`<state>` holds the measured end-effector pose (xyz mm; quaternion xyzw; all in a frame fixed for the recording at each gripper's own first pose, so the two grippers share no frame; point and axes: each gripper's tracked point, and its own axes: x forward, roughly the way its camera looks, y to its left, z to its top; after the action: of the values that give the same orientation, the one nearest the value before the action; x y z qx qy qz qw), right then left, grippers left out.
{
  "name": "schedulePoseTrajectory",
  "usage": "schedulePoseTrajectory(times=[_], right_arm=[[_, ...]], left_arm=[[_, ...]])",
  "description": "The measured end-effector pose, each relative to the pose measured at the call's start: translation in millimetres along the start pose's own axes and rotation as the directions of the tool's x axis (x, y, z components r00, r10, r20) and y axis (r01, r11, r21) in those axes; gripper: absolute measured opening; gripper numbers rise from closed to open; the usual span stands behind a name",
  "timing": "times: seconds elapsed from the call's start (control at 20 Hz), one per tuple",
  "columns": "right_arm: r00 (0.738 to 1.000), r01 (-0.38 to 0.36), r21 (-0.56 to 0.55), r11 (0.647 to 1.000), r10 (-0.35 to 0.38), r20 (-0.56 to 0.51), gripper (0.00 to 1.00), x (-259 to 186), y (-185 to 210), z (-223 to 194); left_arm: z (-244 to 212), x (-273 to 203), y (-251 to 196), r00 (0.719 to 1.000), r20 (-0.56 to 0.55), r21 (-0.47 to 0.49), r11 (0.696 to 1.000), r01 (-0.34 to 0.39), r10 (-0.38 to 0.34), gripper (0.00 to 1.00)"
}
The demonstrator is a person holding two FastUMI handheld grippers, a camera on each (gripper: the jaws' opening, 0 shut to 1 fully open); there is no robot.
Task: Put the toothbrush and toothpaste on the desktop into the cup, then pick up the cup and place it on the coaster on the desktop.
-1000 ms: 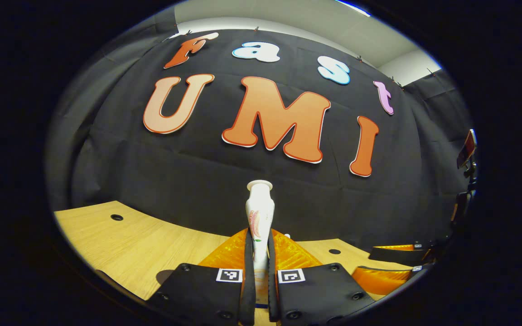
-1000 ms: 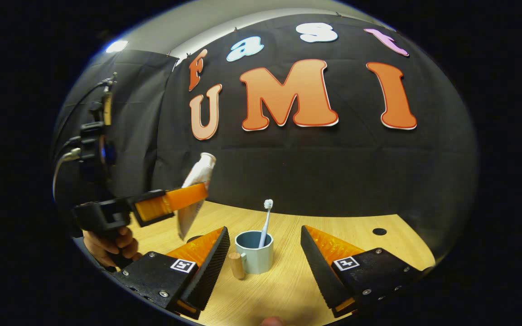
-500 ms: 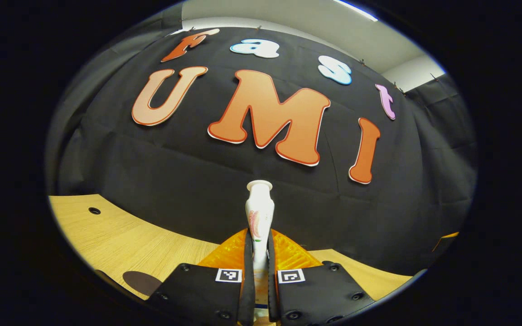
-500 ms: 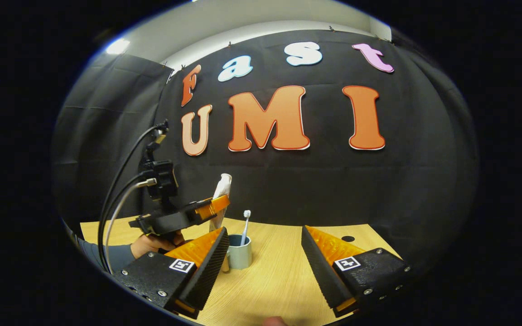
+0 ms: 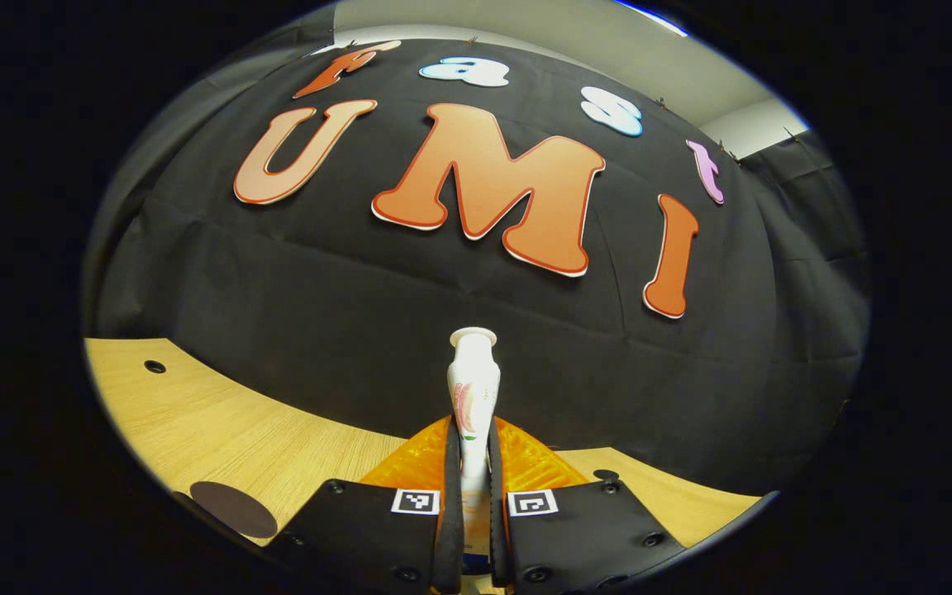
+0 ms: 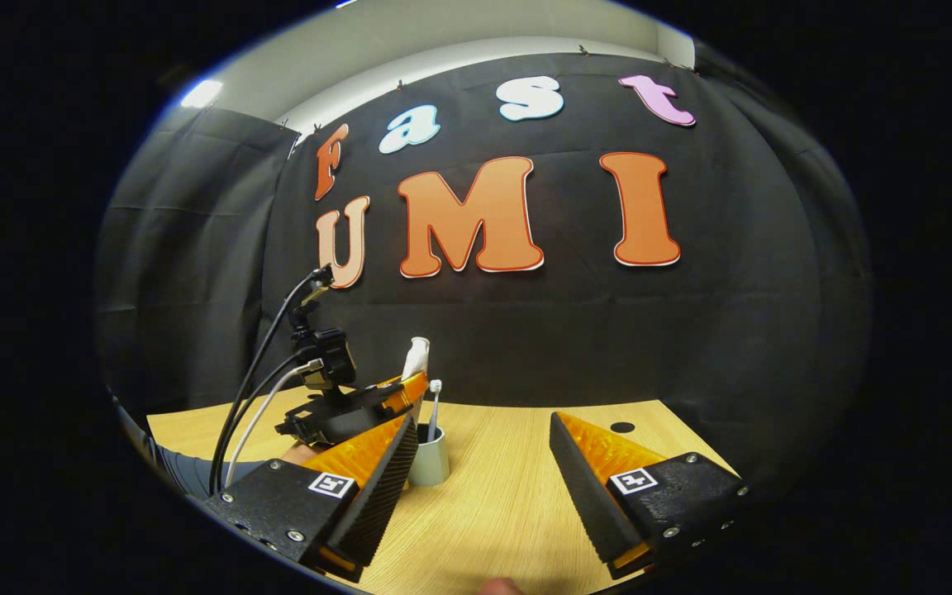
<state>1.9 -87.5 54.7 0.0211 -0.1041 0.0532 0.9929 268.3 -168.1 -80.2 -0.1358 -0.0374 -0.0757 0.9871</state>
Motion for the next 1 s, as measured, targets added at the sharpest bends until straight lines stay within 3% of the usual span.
schedulePoseTrajectory(times=[0.55, 0.7, 0.9, 1.0], right_arm=[[1.000, 0.005, 0.010, 1.000, -0.005, -0.022, 0.97, -1, 1, -9], [1.000, 0.003, 0.004, 1.000, -0.003, -0.030, 0.97, 1, 3, -12], [0.999, 0.002, -0.005, 1.000, -0.003, -0.040, 0.97, 3, 4, -16], [0.999, 0.003, -0.003, 1.000, -0.003, -0.042, 0.97, 3, 4, -16]], left_arm=[[-11, -4, 4, 1.000, -0.005, 0.023, 1.000, -0.018, 0.018, 0.22], [-30, -6, 3, 0.998, -0.065, 0.008, 1.000, -0.003, 0.003, 0.27], [-46, -12, 3, 0.993, -0.121, 0.008, 1.000, 0.011, -0.010, 0.23], [-48, -14, 2, 0.991, -0.134, 0.010, 1.000, 0.018, -0.016, 0.29]])
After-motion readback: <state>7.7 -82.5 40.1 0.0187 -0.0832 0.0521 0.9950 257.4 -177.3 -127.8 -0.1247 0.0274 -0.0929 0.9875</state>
